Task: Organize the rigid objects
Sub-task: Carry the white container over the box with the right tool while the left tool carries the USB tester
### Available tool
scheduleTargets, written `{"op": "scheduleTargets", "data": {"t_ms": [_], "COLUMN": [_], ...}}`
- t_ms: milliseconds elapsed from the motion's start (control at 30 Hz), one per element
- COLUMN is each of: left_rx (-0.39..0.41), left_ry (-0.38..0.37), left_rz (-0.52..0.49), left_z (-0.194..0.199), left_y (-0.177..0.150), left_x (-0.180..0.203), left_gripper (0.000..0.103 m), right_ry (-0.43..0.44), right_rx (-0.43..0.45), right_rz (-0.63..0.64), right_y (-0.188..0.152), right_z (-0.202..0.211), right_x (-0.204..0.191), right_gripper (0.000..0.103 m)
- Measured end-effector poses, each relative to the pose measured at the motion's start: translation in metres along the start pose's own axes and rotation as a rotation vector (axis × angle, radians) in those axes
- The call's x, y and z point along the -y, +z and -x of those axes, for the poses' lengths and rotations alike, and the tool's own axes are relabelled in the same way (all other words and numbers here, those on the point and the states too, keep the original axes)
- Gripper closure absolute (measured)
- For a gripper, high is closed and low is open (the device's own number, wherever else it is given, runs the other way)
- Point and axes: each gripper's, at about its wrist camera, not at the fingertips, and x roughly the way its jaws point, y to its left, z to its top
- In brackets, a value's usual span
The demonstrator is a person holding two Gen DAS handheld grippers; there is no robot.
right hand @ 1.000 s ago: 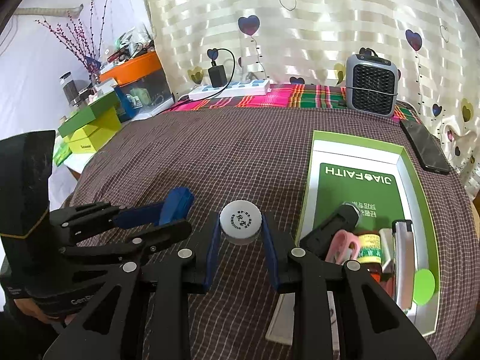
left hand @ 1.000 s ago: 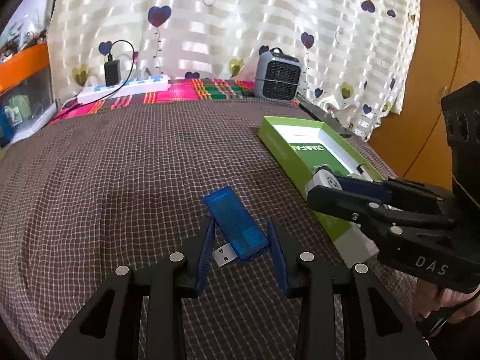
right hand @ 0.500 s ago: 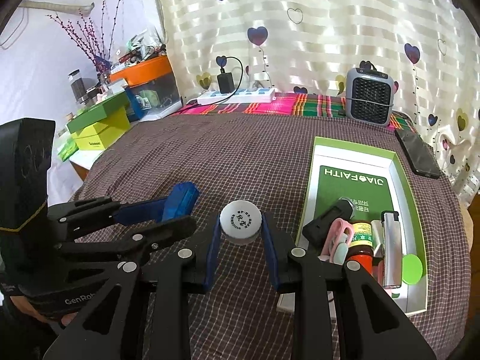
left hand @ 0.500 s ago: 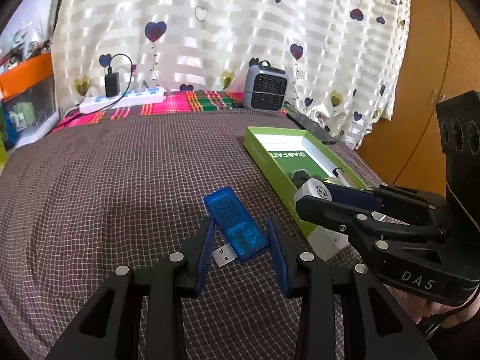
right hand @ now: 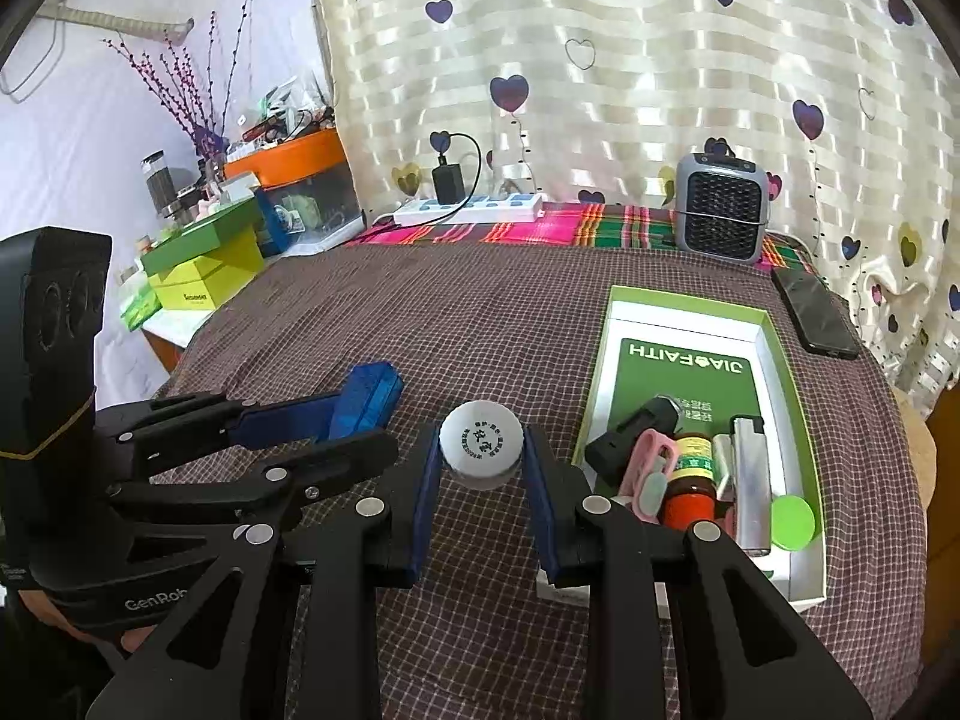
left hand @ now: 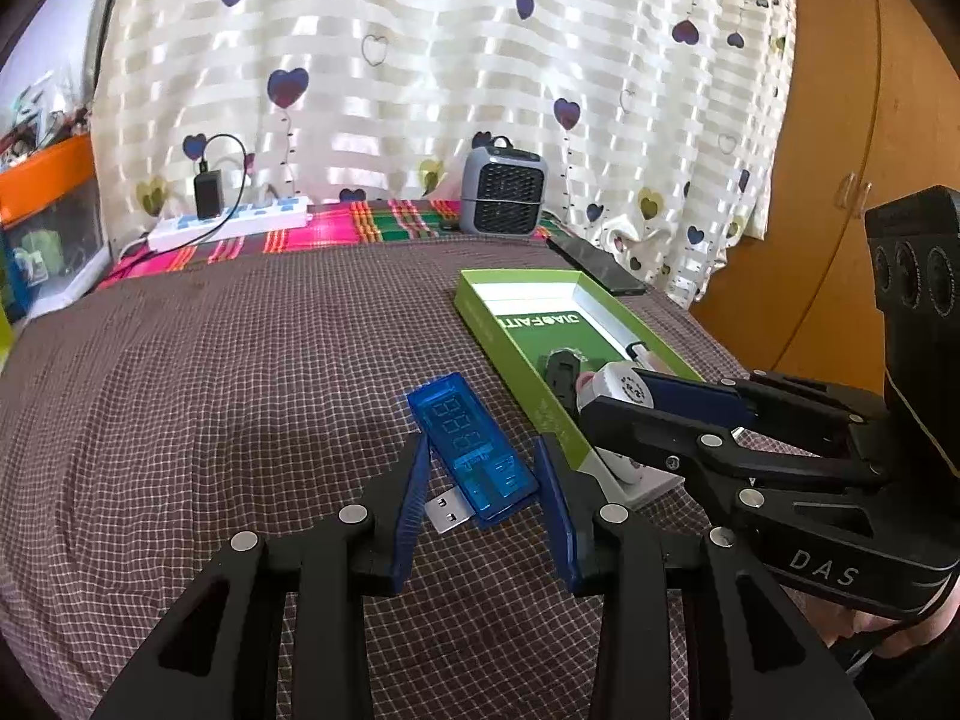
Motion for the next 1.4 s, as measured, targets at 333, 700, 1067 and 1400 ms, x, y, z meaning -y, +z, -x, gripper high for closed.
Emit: {"op": "scheduleTargets", "data": {"t_ms": [333, 700, 1067, 1400], "left_rx": [-0.001, -0.011, -0.029, -0.048], "left_ry": [-0.012, -0.016, -0.03, -0.053], "left_rz": [-0.01, -0.013, -0.01, -0.006], "left_z": [0.0, -0.006, -0.016, -0.027], "left_y": [0.0, 0.001, 0.0, 0.001], "left_x": [0.01, 0.015, 0.023, 0.028], "left_gripper": [0.068, 0.068, 0.068, 0.068], "right_ry": [-0.005, -0.003, 0.004, -0.003], "right_rx": [0.006, 0.005, 0.006, 0.007], "right_rz": [-0.015, -0.029, -0.042, -0.074], "right_y": [-0.003, -0.008, -0.012, -0.017], "right_z": [0.005, 0.006, 0.006, 0.007], "right_x": [0.009, 0.019, 0.027, 0.046], "right_gripper": [0.074, 0.074, 0.074, 0.074]}}
